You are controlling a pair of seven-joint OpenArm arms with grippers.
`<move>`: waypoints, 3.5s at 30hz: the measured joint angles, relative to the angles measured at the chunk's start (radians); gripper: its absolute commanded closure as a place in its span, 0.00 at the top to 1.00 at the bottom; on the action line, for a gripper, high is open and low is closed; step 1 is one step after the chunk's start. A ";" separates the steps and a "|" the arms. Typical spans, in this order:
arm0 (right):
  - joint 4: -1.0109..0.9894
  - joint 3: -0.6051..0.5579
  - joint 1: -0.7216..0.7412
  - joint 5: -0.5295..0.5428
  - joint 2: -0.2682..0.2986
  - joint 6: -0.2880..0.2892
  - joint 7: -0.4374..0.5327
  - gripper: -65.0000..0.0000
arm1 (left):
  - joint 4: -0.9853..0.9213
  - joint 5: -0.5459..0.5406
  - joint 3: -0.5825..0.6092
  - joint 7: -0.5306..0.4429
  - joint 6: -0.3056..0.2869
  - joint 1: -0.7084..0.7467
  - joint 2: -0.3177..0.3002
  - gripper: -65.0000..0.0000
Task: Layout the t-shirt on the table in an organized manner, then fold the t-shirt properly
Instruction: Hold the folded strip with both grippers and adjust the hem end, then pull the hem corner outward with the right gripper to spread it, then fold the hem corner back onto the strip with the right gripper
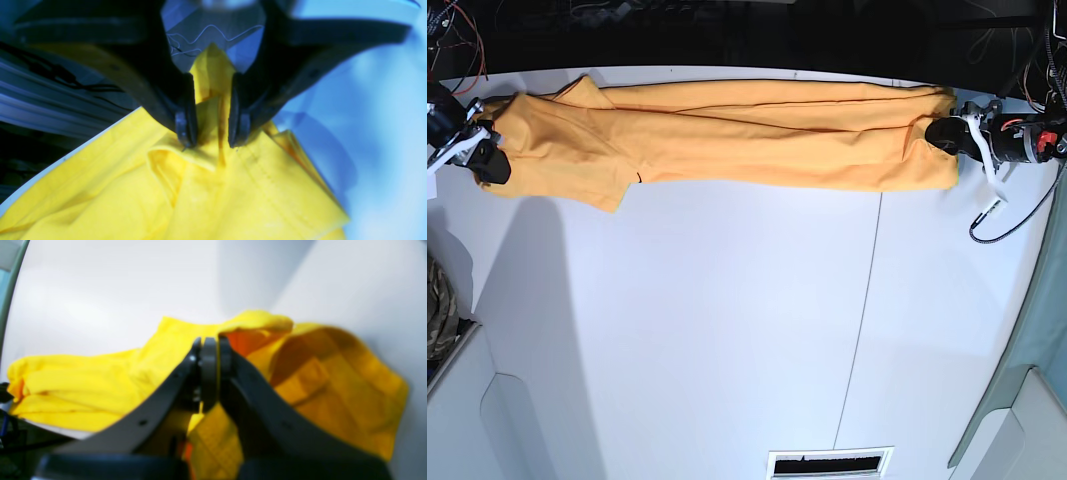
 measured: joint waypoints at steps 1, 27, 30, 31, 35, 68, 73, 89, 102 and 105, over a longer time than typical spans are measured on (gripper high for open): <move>0.000 0.000 -0.012 -0.006 -0.001 0.000 0.008 0.00 | 0.000 0.000 0.000 0.000 0.000 0.000 0.000 0.31; -0.070 0.000 0.033 -0.133 -0.005 -0.003 0.157 0.13 | 0.000 0.000 0.000 -0.021 0.000 0.003 0.000 0.31; -0.070 0.000 0.060 -0.135 -0.005 -0.003 0.115 0.00 | 0.000 0.000 0.000 -0.021 0.000 0.003 0.000 0.31; -0.070 0.000 0.065 -0.135 -0.005 -0.003 0.113 0.00 | 0.000 0.000 0.000 -0.021 0.000 0.003 0.000 0.31; -0.070 0.000 0.066 -0.137 -0.005 -0.003 0.108 0.00 | 0.000 0.000 0.000 -0.021 0.000 0.003 0.000 0.31; -0.539 -0.574 0.998 -0.303 0.082 0.004 0.208 0.00 | -0.001 0.038 0.000 -0.026 0.000 0.005 0.000 0.31; -0.541 -0.603 0.976 -0.291 0.080 -0.006 0.172 0.00 | -0.001 0.039 0.000 -0.037 0.000 0.006 0.000 0.31; -0.223 -0.332 0.572 -0.006 0.078 -0.002 -0.017 0.00 | -0.001 0.050 0.000 -0.059 0.000 0.006 0.000 0.31; 0.293 -0.146 0.119 0.055 0.078 0.005 -0.050 0.00 | 0.000 0.123 0.000 -0.090 -0.005 0.005 0.000 0.31; 0.372 -0.103 0.039 0.072 0.080 0.006 -0.047 0.00 | 0.000 0.124 0.000 -0.089 -0.005 0.005 0.000 0.31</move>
